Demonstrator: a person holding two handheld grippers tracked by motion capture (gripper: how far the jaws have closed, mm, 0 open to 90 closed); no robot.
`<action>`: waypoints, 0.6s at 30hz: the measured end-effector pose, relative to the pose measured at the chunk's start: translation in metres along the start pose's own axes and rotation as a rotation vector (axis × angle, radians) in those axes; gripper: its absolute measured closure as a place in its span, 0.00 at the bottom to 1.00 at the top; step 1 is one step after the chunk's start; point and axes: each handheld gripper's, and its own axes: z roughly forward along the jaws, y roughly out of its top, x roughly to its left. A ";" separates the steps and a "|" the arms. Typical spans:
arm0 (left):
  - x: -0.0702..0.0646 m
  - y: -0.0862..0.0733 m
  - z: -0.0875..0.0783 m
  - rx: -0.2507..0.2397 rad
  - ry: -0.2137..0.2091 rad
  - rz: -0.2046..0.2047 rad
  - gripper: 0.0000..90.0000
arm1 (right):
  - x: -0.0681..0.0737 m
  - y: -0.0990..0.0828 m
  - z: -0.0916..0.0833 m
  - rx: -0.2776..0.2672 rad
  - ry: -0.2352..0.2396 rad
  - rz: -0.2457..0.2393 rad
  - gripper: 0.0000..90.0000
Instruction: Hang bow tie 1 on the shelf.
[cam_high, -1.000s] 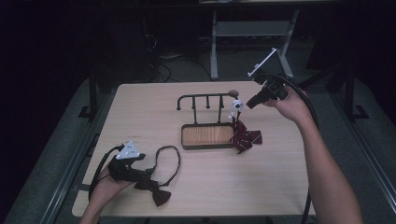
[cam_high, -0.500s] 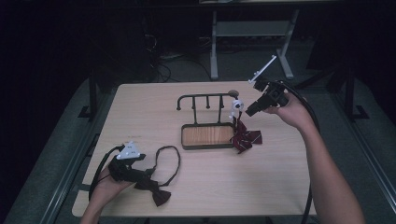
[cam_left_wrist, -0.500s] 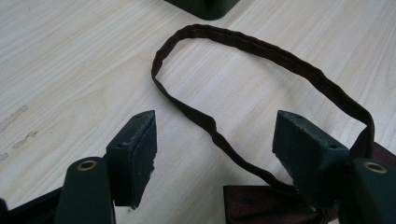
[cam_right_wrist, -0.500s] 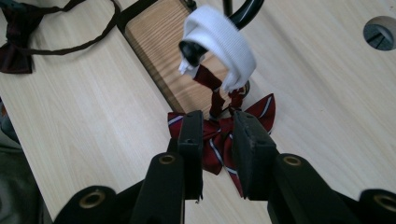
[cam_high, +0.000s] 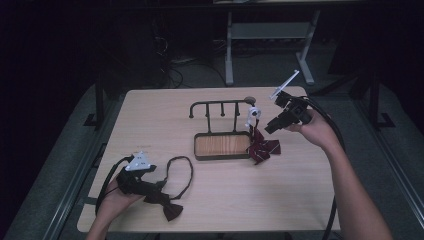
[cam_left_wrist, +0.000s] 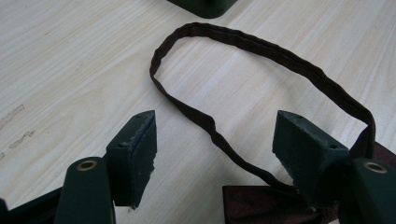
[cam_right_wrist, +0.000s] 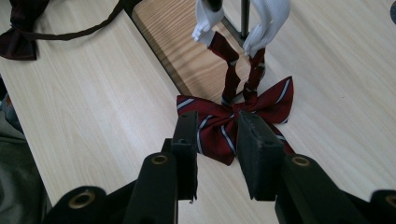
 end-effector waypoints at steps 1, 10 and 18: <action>0.000 0.000 0.000 0.001 0.000 0.001 0.35 | 0.001 -0.001 0.000 0.000 0.001 0.004 0.76; 0.000 0.000 0.001 0.002 -0.001 -0.002 0.35 | 0.003 -0.016 0.007 -0.007 0.013 0.007 0.73; 0.000 0.000 0.002 0.006 -0.001 -0.002 0.35 | 0.004 -0.033 0.015 -0.014 0.026 0.025 0.70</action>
